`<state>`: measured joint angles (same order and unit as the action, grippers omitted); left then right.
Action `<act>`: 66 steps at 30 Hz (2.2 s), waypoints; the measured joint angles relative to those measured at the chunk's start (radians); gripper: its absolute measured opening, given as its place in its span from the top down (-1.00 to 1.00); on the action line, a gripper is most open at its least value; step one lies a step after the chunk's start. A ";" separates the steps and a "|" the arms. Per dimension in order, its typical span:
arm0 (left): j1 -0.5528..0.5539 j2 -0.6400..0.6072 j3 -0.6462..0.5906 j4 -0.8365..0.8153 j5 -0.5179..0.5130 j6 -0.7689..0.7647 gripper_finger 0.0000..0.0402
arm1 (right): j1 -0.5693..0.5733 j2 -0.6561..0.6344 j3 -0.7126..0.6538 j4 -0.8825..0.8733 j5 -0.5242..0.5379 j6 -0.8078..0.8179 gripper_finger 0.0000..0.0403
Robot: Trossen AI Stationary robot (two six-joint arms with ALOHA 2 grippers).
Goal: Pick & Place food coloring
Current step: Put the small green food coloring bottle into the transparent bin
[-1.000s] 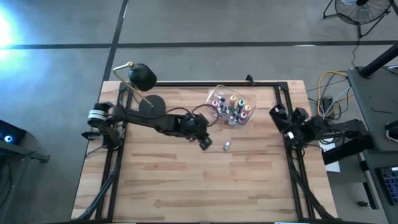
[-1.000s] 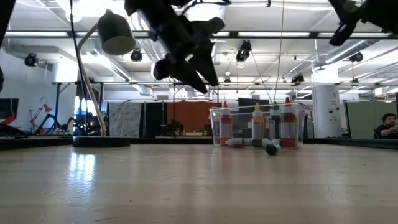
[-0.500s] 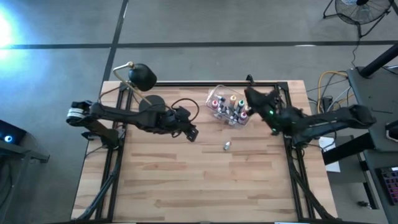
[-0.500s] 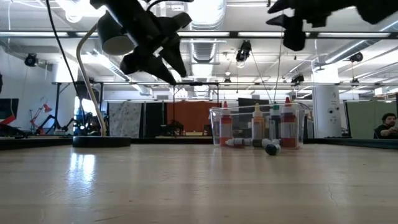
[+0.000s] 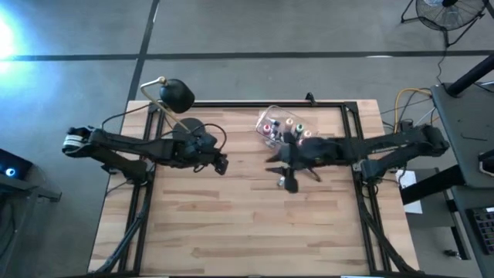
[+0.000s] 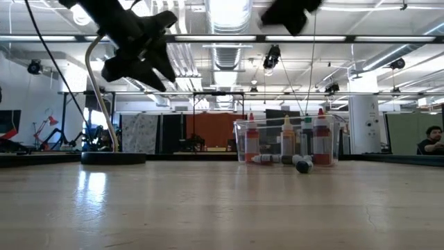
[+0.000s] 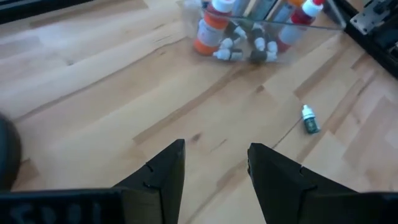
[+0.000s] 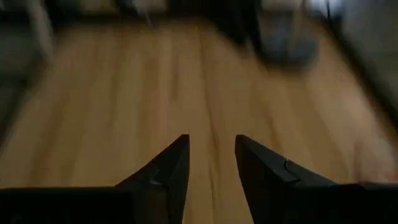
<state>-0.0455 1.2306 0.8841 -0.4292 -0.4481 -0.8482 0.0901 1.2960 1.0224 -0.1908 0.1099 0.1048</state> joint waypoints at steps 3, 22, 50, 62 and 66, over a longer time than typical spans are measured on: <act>0.000 -0.053 -0.054 0.002 -0.023 0.000 0.26 | -0.010 0.053 0.153 -0.528 0.010 0.052 0.39; 0.002 -0.272 -0.250 0.006 -0.041 -0.046 0.26 | 0.009 0.402 0.451 -1.000 -0.116 -0.351 0.39; 0.004 -0.283 -0.251 -0.014 -0.049 0.042 0.26 | -0.015 0.493 0.025 -0.462 -0.002 -0.632 -0.08; 0.005 -0.283 -0.251 -0.013 -0.048 0.001 0.26 | -0.049 0.490 -0.005 -0.441 -0.069 -0.633 0.44; 0.005 -0.283 -0.251 -0.013 -0.048 -0.006 0.26 | -0.050 0.491 -0.006 -0.392 -0.065 -0.598 0.64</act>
<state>-0.0410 0.9478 0.6331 -0.4423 -0.4957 -0.8543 0.0404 1.7874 1.0161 -0.5832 0.0453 -0.4933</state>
